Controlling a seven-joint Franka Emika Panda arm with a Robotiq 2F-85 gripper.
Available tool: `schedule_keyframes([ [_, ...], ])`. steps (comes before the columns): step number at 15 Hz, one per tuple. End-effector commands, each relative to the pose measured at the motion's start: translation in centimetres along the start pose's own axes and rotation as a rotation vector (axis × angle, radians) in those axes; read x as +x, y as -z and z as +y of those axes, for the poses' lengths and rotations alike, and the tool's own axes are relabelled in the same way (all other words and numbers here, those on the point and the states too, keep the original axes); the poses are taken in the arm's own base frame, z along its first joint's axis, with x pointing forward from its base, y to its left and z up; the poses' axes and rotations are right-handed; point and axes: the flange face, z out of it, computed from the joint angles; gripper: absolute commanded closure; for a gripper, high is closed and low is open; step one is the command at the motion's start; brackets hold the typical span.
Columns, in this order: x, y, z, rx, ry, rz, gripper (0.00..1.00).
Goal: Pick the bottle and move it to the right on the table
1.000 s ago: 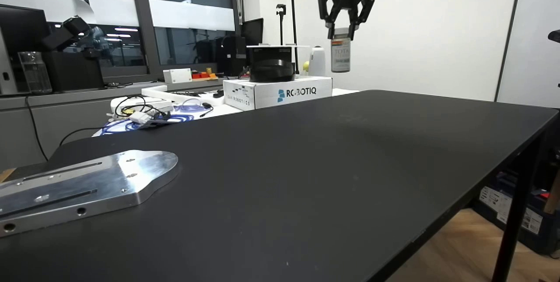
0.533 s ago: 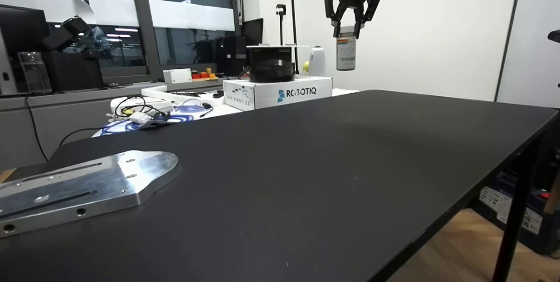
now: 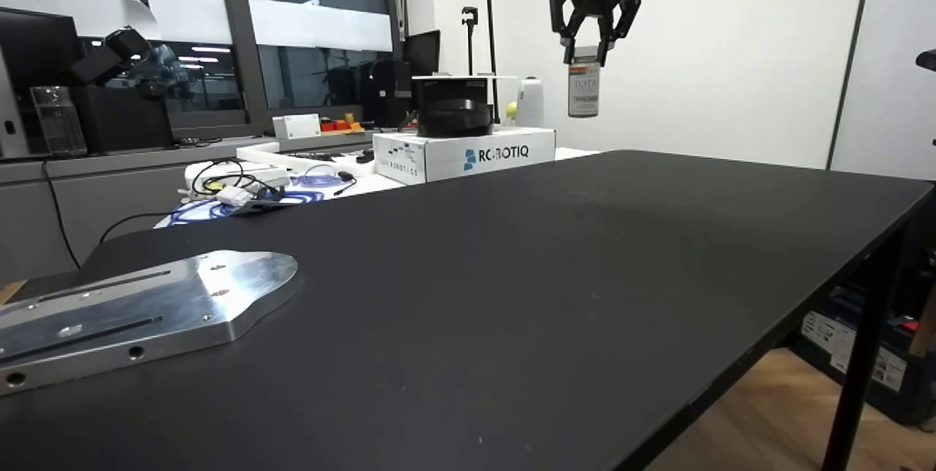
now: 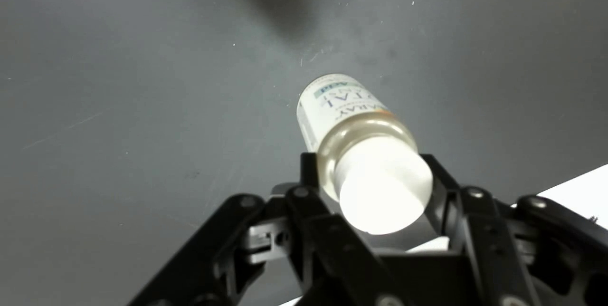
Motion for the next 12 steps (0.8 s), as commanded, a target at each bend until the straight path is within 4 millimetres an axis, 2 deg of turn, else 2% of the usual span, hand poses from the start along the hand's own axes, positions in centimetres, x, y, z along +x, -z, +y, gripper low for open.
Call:
schedule_keyframes([
  [1, 5.6, 0.8, 5.0, 0.023, -0.155, 0.028, 0.72],
  [4, 9.7, 1.0, 10.7, 0.032, -0.301, 0.058, 0.72],
  [7, 13.1, 0.2, 16.5, 0.015, -0.438, 0.09, 0.72],
  [10, 15.1, -1.1, 21.1, 0.001, -0.537, 0.112, 0.72],
  [12, 15.8, -2.7, 23.7, 0.002, -0.616, 0.122, 0.72],
])
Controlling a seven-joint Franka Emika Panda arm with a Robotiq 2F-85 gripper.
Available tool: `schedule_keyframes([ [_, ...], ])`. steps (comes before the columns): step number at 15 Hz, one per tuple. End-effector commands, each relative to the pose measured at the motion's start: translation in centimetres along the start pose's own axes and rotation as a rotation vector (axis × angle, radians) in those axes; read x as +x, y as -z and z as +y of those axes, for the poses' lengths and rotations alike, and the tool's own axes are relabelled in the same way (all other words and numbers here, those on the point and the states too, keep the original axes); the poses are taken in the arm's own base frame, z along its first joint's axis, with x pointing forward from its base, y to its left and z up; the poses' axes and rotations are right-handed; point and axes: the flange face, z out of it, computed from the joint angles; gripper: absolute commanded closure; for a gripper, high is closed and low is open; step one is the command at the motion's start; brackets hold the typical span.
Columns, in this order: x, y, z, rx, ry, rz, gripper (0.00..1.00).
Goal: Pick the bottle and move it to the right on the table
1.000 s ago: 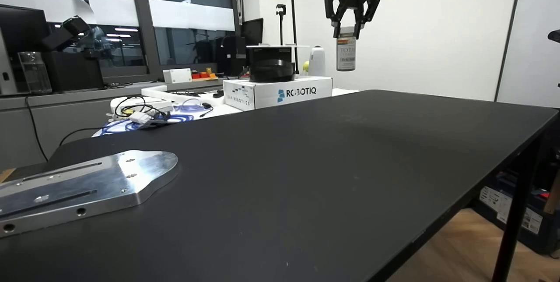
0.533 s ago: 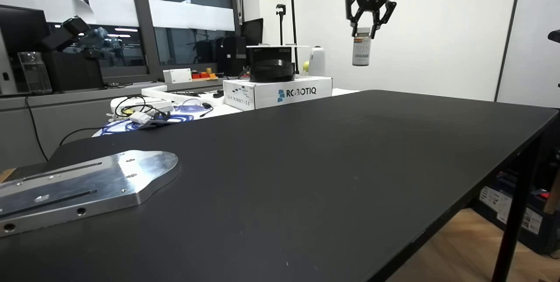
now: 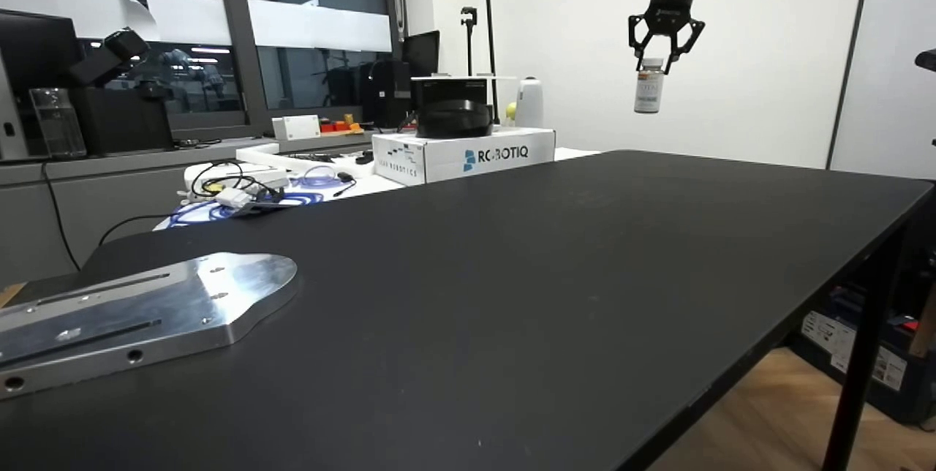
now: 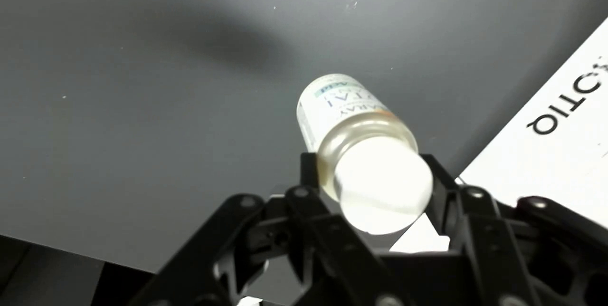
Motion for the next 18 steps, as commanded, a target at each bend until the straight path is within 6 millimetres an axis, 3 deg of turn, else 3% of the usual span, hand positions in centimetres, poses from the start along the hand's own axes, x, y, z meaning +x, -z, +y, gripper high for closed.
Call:
schedule_keyframes([
  [1, 3.3, -3.0, 2.2, 0.005, -0.147, 0.016, 0.72],
  [5, 4.7, -7.3, 4.8, -0.002, -0.251, -0.006, 0.72],
  [10, 4.7, -12.1, 6.2, -0.04, -0.335, -0.015, 0.72],
  [15, 4.5, -13.2, 5.5, -0.058, -0.367, -0.022, 0.72],
  [16, 4.5, -12.7, 5.3, -0.054, -0.358, -0.026, 0.22],
  [18, 4.4, -10.3, 4.4, -0.035, -0.35, -0.013, 0.15],
])
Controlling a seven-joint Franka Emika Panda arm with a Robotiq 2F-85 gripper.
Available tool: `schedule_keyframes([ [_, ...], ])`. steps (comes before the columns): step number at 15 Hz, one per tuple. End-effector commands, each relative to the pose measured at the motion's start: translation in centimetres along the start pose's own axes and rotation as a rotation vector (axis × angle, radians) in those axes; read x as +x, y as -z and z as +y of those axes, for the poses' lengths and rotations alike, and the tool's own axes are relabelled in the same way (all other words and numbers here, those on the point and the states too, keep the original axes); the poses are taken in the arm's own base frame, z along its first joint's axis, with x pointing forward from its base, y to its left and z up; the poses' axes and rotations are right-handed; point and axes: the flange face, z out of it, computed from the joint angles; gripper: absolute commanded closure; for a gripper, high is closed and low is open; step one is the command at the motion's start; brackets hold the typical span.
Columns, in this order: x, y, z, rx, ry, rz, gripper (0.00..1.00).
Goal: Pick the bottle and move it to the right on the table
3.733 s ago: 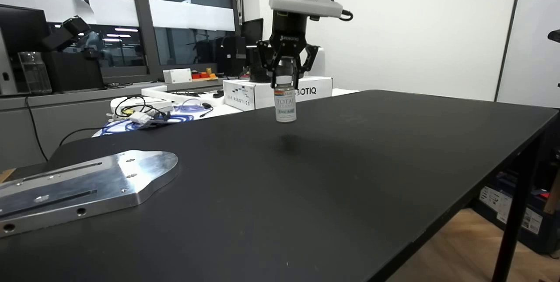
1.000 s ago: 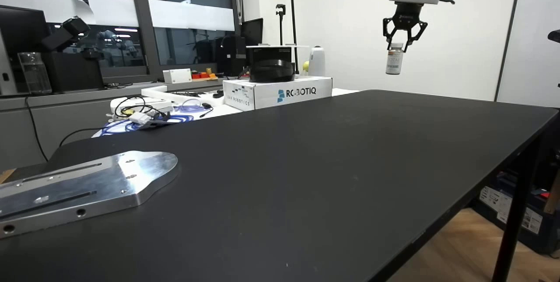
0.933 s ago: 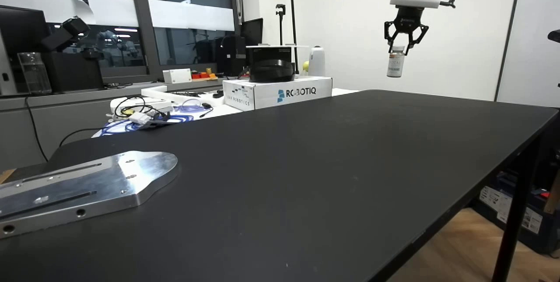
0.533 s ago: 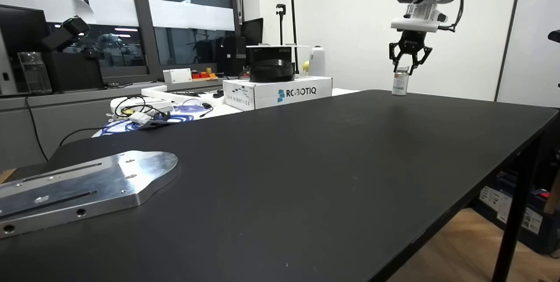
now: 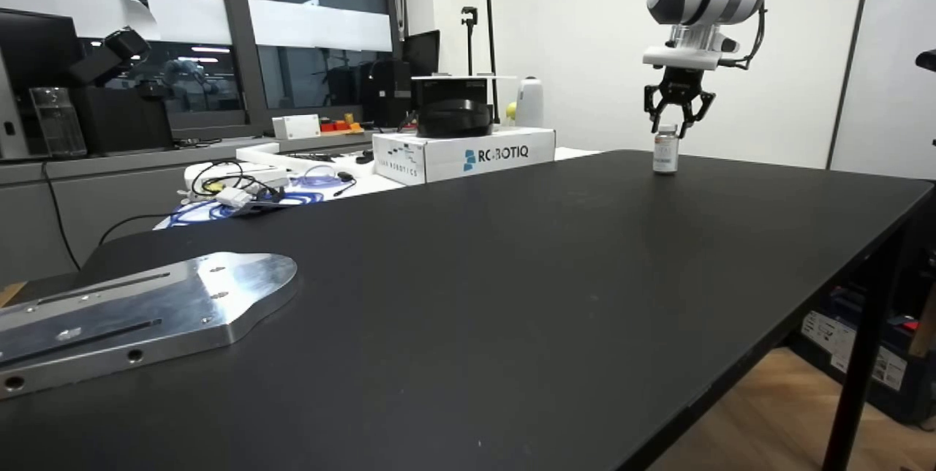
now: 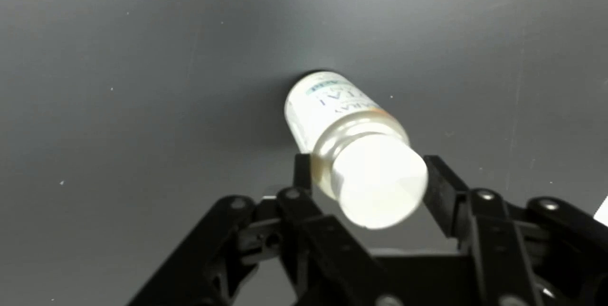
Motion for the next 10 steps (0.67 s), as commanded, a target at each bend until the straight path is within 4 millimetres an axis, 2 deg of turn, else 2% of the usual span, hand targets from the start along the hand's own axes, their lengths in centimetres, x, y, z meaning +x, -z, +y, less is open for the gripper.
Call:
schedule_keyframes([
  [1, -0.3, 4.7, -1.6, 0.048, -0.009, 0.003, 0.08],
  [2, -0.6, 6.2, -1.9, 0.067, 0.002, 0.008, 0.02],
  [6, -2.0, 12.0, -3.2, 0.114, 0.053, 0.004, 0.0],
  [7, -0.8, 9.5, -3.6, 0.113, 0.04, 0.02, 0.0],
  [8, -1.0, 10.7, -3.9, 0.124, 0.043, 0.017, 0.0],
  [10, -1.0, 10.5, -3.8, 0.122, 0.043, 0.016, 0.0],
])
